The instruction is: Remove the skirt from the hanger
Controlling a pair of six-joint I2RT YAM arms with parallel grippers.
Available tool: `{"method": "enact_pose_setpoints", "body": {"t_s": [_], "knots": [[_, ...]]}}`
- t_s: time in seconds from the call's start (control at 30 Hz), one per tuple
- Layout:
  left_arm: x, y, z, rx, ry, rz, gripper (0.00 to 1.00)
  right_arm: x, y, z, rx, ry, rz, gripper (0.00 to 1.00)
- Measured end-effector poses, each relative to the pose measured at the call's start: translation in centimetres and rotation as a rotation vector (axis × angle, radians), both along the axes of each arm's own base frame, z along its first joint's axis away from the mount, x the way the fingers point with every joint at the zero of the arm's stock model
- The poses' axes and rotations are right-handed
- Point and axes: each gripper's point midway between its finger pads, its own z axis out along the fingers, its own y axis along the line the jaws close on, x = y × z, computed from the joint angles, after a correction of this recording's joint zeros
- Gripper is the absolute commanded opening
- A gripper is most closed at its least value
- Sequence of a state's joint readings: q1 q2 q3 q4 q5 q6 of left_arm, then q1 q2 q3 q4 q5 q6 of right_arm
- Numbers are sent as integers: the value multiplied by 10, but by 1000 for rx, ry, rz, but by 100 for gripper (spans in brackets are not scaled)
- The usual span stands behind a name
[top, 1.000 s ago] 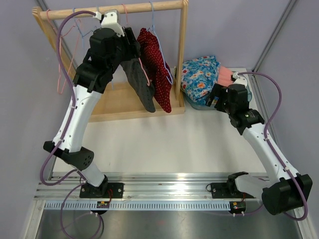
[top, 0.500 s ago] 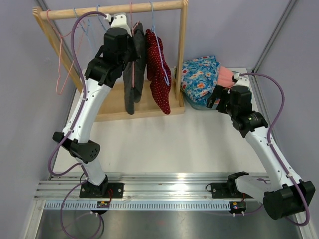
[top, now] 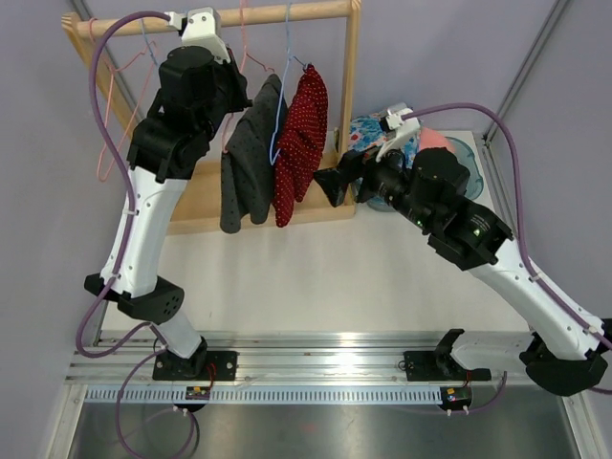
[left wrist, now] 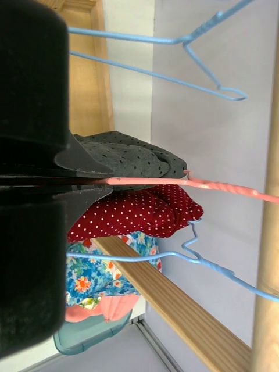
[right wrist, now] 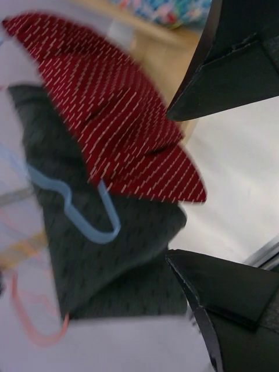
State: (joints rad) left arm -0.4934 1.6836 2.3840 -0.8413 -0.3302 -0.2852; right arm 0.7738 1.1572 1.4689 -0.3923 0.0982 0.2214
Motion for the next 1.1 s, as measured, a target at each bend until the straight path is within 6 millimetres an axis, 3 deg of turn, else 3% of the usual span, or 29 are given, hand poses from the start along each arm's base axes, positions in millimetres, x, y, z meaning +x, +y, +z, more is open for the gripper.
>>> {"method": "enact_pose_setpoints", "body": {"t_s": [0.1,0.2,0.3,0.43,0.6,0.7,0.73,0.83,0.87,0.93,1.1], "knots": [[-8,4,9,-10,-18,0,0,-26,42,42,51,-83,114,100],[-15,8,17,-18,-34,1,0,-35,75,55,59,-110,168,100],[-23,13,23,-23,-45,1,0,-38,110,48,33,-105,206,100],[-35,19,30,-30,-58,1,0,-45,157,20,-27,-71,257,99],[-47,25,33,-33,-63,0,0,-55,186,-6,-79,-45,287,98],[-53,29,33,-34,-65,-1,0,-55,190,-10,-91,-47,283,75],[-55,29,34,-36,-67,-2,0,-54,189,-10,-90,-48,273,54],[-59,31,35,-41,-69,-5,0,-51,189,-5,-75,-63,255,31],[-61,32,35,-43,-69,-5,0,-50,189,-4,-72,-68,249,16],[-64,33,34,-46,-69,-3,0,-48,191,-3,-60,-76,240,2],[-70,37,29,-41,-57,2,0,-44,201,-22,-56,-65,234,0]]}}
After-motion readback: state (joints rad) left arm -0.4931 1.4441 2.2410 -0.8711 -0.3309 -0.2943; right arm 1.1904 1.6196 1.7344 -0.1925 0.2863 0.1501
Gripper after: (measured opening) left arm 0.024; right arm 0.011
